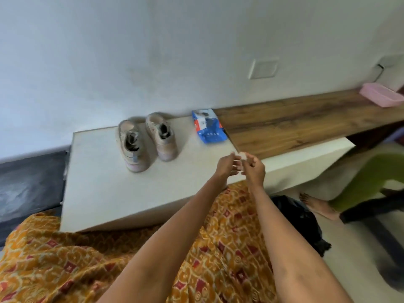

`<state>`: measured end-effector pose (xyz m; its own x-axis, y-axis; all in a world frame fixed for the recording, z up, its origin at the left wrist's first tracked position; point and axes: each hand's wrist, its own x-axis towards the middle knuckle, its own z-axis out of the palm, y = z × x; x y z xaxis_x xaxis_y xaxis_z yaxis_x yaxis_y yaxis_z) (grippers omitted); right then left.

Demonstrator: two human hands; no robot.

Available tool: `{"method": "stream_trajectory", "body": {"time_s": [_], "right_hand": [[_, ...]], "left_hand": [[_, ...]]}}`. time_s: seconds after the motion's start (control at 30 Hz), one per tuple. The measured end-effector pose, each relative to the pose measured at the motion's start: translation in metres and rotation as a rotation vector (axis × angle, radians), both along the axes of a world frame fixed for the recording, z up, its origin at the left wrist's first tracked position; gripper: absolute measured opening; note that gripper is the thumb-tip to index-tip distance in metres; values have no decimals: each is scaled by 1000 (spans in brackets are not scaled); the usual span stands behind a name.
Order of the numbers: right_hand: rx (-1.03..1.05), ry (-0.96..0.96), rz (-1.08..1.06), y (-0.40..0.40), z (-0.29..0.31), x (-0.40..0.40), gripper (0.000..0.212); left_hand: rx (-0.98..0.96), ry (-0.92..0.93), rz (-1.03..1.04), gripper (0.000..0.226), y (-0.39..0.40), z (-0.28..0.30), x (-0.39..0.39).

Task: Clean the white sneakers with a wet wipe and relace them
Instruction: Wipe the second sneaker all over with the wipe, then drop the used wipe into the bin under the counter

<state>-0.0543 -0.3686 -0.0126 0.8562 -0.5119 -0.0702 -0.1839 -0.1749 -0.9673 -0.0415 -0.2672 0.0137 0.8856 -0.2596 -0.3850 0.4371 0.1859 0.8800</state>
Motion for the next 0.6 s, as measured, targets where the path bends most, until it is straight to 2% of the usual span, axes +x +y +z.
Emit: {"method": "stream_trajectory", "body": {"time_s": [0.13,0.27,0.37,0.47,0.6], "right_hand": [[-52,72,-324,-78,-22,-31,12],[21,309,-549,-146,-65,-66,17],[158,490,-635,-177,-94,-87,23],[325,535,-676,-193,-119,-102,25],[380,592,-664,-207,-152,-120,27]], "left_hand": [[30,110,-226,36,-89,4,-27],[134,205,-406,41,-152,-19,-60],[229,230,-437,42,-180,-54,-74],[261,357,-440,53,-198,-92,-81],[249,529,-473,60,-218,-128,-99]]}}
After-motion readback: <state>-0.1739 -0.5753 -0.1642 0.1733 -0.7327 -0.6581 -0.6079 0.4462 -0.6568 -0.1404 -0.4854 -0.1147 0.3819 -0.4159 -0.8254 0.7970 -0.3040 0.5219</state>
